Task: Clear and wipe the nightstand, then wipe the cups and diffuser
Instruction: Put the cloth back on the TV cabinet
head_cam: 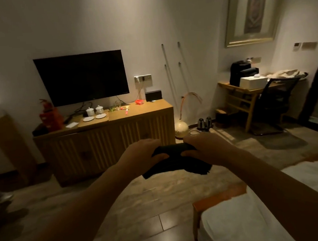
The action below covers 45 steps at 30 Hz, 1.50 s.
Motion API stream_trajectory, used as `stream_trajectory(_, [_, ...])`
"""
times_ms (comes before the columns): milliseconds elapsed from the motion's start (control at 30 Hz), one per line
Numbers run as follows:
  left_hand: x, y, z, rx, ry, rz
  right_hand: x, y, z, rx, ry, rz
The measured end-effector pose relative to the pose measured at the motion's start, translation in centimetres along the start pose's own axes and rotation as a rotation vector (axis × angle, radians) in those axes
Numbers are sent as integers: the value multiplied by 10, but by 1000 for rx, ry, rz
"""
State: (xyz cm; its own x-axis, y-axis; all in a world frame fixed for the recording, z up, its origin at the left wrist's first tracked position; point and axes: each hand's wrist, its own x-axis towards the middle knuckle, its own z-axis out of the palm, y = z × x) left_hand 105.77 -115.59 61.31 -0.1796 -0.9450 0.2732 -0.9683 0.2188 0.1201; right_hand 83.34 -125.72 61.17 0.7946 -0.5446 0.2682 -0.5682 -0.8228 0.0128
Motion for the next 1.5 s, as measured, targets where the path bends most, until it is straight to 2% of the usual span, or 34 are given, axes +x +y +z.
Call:
stream_trajectory(167, [115,-97,32,-6,-47,11,126,86,51,24,-36,-13])
stream_trajectory(333, [229,-191,55,-20,-85,-58,256,167,99,61,-66,-23])
stream_trajectory(500, [312,-277,72,57,-93,-94,367,216,122,132,-160,-41])
stream_trajectory(633, [391,-366,101,44,-77,-148,475,267,165,95,-188,-49])
stream_trajectory(833, [507,-496,144,38,-76,-124,625,329,230,124,-214,-28])
stream_trajectory(1067, [659,-646,177,30,-174,-112,796,403,294,172,-220,47])
stream_trajectory(1300, [771,-743,241,-115,-238,-197,916,488,371,322,-330,118])
stream_trajectory(1500, [876,-822,335,-301,-309,-365,1027,587,483,405,-466,118])
